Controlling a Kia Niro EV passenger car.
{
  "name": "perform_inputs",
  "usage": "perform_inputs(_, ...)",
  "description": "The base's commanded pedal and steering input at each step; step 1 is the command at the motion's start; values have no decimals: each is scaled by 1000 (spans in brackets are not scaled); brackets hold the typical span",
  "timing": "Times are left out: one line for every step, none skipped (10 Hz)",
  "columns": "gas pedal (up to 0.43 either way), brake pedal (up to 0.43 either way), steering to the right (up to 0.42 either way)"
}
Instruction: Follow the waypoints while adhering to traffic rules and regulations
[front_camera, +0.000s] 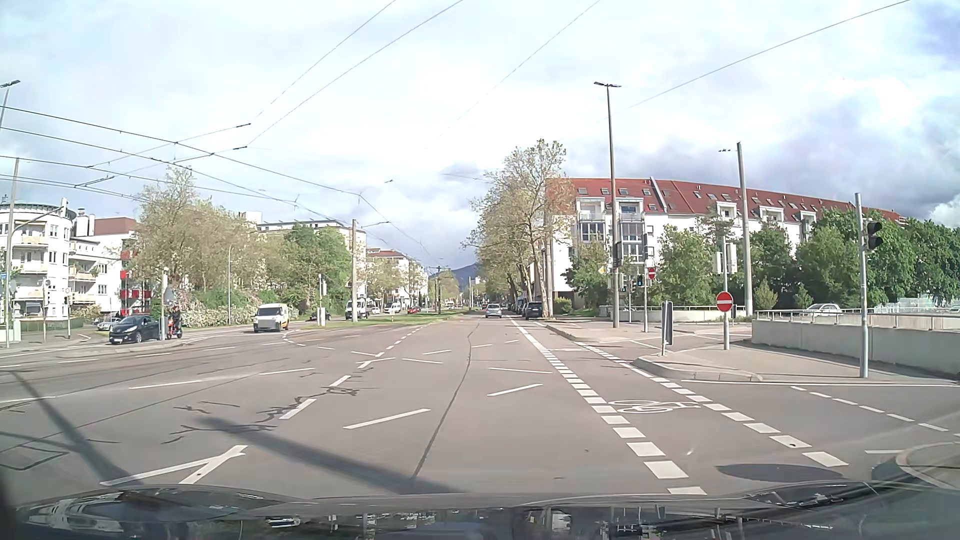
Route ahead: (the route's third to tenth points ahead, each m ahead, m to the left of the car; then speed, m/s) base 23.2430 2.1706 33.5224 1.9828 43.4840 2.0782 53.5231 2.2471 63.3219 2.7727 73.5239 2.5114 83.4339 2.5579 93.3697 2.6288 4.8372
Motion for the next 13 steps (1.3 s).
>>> perform_inputs(260, 0, 2)
perform_inputs(260, 0, 1)
perform_inputs(260, 0, 1)
perform_inputs(248, 0, 1)
perform_inputs(248, 0, 1)
perform_inputs(240, 0, 0)
perform_inputs(228, 0, -1)
perform_inputs(228, 0, -1)
perform_inputs(220, 0, -1)
perform_inputs(220, 0, -1)
perform_inputs(209, 0, -1)
perform_inputs(209, 0, -1)
perform_inputs(209, 0, -1)
